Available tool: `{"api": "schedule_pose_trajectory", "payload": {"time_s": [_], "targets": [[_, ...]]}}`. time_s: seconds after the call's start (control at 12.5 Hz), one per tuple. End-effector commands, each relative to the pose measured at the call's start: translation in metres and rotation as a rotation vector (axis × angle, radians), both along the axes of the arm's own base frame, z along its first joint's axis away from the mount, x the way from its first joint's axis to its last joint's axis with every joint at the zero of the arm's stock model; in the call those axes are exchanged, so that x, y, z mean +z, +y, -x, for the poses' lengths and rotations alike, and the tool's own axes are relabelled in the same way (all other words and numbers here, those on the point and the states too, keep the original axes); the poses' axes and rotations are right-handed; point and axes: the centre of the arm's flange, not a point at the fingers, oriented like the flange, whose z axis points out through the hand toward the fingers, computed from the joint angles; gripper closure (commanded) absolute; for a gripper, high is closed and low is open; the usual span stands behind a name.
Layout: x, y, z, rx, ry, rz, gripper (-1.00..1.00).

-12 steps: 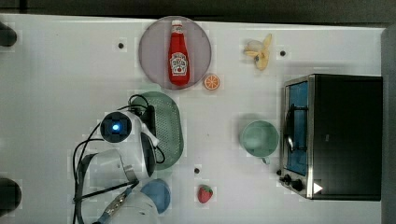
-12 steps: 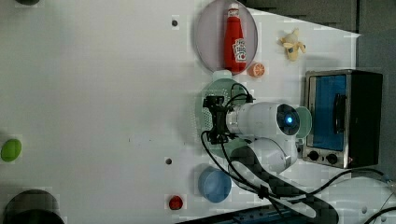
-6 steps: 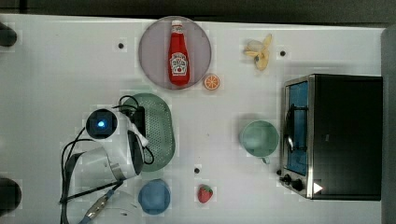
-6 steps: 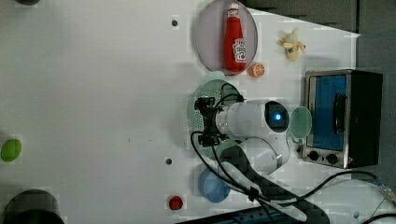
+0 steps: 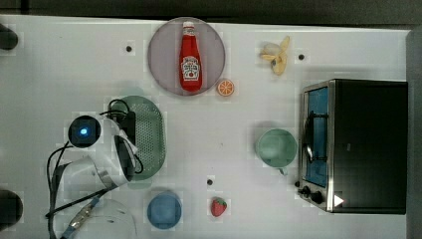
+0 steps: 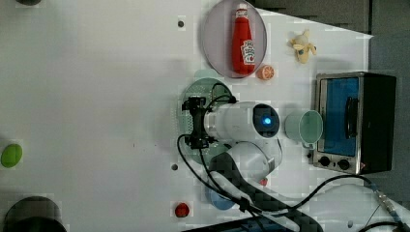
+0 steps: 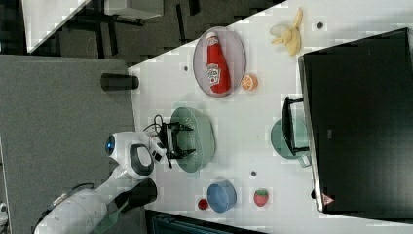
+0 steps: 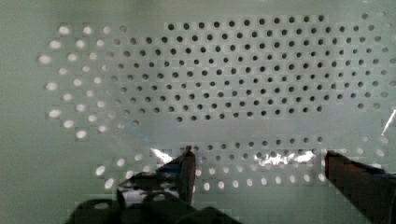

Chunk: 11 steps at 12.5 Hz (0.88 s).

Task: Drag strainer right to left.

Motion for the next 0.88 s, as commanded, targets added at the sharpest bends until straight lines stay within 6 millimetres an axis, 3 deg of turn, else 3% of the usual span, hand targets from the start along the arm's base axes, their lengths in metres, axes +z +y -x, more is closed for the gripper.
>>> {"api": "schedule_pose_trajectory", "payload": {"time_s": [0.08, 0.56, 0.88], "targets": [[0.008, 0.05, 0.01, 0.008, -0.001, -0.02, -1.0], [0.007, 0.093, 0.008, -0.001, -0.01, -0.035, -1.0], [0.006, 0.111, 0.011, 0.007, -0.007, -0.037, -1.0]]}}
